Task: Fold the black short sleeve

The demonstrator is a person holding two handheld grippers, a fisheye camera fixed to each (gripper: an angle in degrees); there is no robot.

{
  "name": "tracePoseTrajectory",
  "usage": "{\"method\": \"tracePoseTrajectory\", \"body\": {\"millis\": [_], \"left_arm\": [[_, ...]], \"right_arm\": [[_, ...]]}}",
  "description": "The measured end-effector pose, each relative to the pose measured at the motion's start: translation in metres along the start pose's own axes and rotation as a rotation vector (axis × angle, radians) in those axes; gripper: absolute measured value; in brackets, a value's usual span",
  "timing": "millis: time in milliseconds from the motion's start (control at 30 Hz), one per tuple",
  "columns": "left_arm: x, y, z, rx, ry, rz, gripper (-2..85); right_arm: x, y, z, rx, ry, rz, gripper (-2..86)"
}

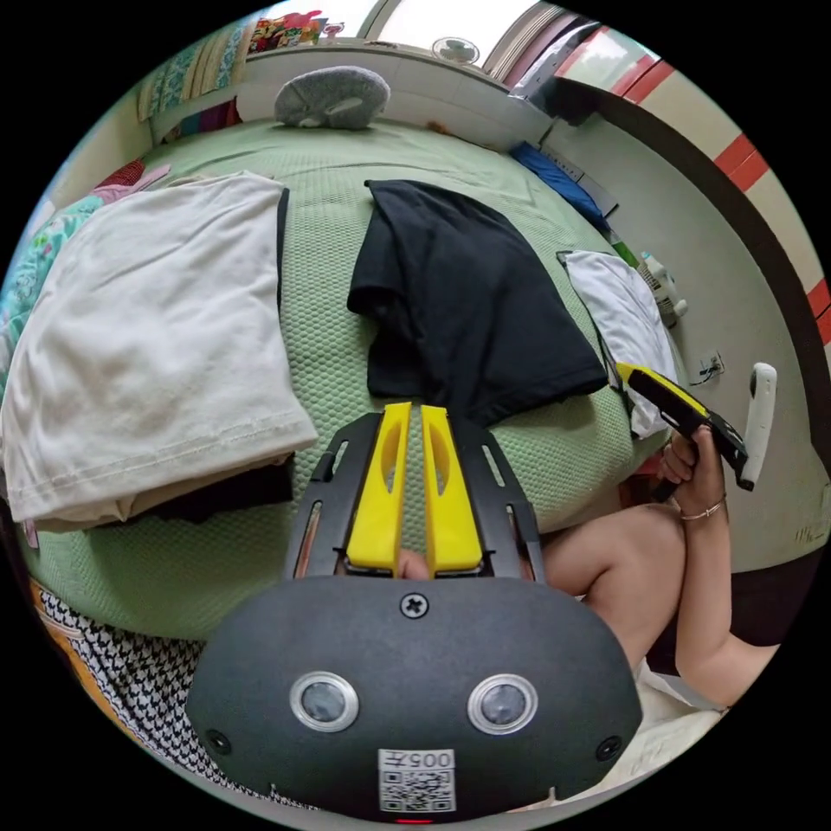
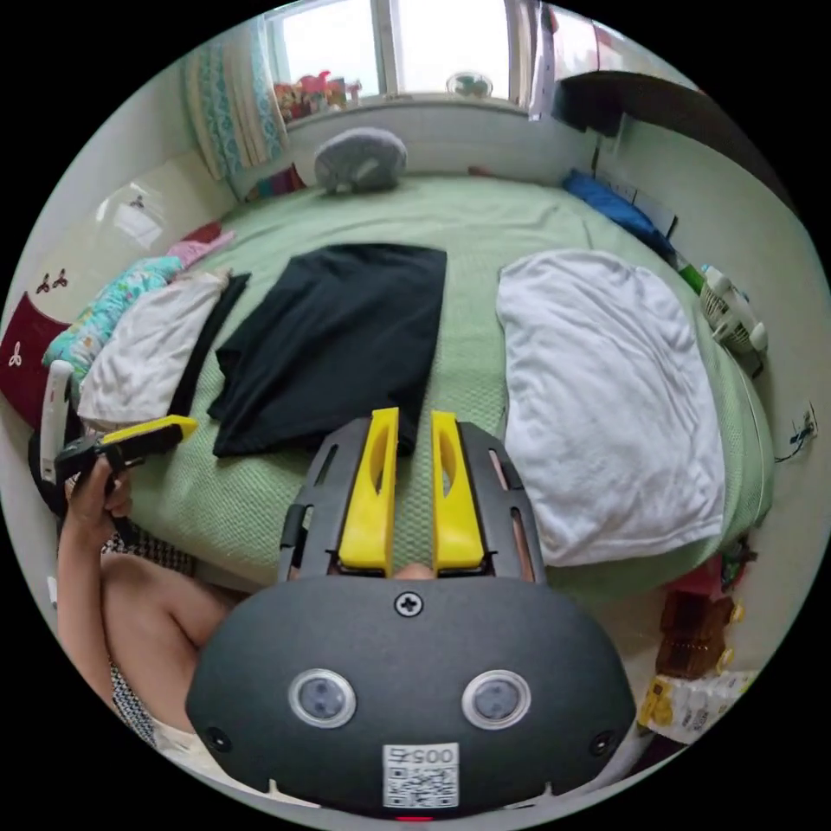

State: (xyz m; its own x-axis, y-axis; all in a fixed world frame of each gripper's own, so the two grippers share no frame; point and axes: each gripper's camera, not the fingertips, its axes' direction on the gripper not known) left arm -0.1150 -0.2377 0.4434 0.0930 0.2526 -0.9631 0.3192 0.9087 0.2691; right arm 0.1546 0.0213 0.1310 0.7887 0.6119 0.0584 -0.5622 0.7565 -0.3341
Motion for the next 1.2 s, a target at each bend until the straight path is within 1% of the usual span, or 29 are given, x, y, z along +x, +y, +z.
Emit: {"method": "tracePoseTrajectory", "body": {"millis": [67, 167, 300, 367, 400, 467, 600, 667, 700, 733, 800, 867, 933, 1000, 1033, 1067, 1133, 1200], "left_arm": [[0.000, -0.011, 0.000, 0.027, 0.007, 0.016, 3.8], [-0.001, -0.033, 0.008, 0.032, 0.036, 0.072, 3.4], [-0.009, -0.060, 0.019, -0.006, 0.035, 0.088, 4.4], [-0.014, -0.068, 0.023, -0.068, 0.137, 0.095, 5.5], [-0.015, -0.069, 0.022, -0.065, 0.168, 0.092, 5.9], [-0.017, -0.075, 0.016, -0.011, 0.220, 0.081, 6.4], [-0.014, -0.082, 0.009, 0.052, 0.169, 0.121, 9.3], [-0.015, -0.085, 0.007, 0.060, 0.098, 0.139, 10.4], [-0.015, -0.086, 0.007, 0.064, 0.075, 0.140, 10.5], [-0.018, -0.087, 0.005, 0.070, 0.037, 0.141, 10.6], [-0.023, -0.089, 0.006, 0.058, 0.026, 0.122, 10.6], [-0.027, -0.091, 0.012, 0.018, 0.089, 0.124, 10.7], [-0.026, -0.094, 0.019, -0.029, 0.113, 0.145, 10.9], [-0.023, -0.097, 0.026, -0.070, 0.090, 0.170, 11.8], [-0.021, -0.098, 0.029, -0.086, 0.066, 0.178, 12.6], [-0.021, -0.100, 0.033, -0.102, 0.079, 0.186, 13.0], [-0.025, -0.102, 0.040, -0.141, 0.145, 0.174, 13.0], [-0.029, -0.104, 0.048, -0.193, 0.158, 0.152, 11.9]], "right_arm": [[-0.011, -0.004, -0.008, 0.101, -0.013, -0.041, 7.2], [-0.032, -0.014, -0.001, 0.102, -0.043, -0.130, 8.4], [-0.058, -0.030, 0.011, 0.112, -0.090, -0.165, 9.0], [-0.078, -0.051, 0.016, 0.131, -0.147, -0.191, 9.1], [-0.085, -0.059, 0.017, 0.142, -0.140, -0.206, 9.2], [-0.116, -0.107, 0.022, 0.197, -0.110, -0.285, 9.0], [-0.171, -0.196, 0.050, 0.149, -0.097, -0.387, 8.2], [-0.204, -0.247, 0.088, 0.064, -0.077, -0.413, 8.6], [-0.211, -0.258, 0.098, 0.032, -0.074, -0.419, 8.8], [-0.224, -0.279, 0.119, -0.032, -0.059, -0.416, 9.4], [-0.241, -0.302, 0.150, -0.128, -0.030, -0.409, 9.9], [-0.254, -0.320, 0.187, -0.229, 0.016, -0.370, 10.3], [-0.259, -0.326, 0.209, -0.272, 0.044, -0.334, 9.9], [-0.260, -0.329, 0.224, -0.289, 0.080, -0.315, 9.5], [-0.257, -0.330, 0.229, -0.288, 0.102, -0.280, 7.5], [-0.252, -0.332, 0.231, -0.281, 0.098, -0.242, 5.1], [-0.243, -0.335, 0.226, -0.244, 0.053, -0.212, 1.5], [-0.230, -0.340, 0.214, -0.202, 0.008, -0.144, -0.7]]}}
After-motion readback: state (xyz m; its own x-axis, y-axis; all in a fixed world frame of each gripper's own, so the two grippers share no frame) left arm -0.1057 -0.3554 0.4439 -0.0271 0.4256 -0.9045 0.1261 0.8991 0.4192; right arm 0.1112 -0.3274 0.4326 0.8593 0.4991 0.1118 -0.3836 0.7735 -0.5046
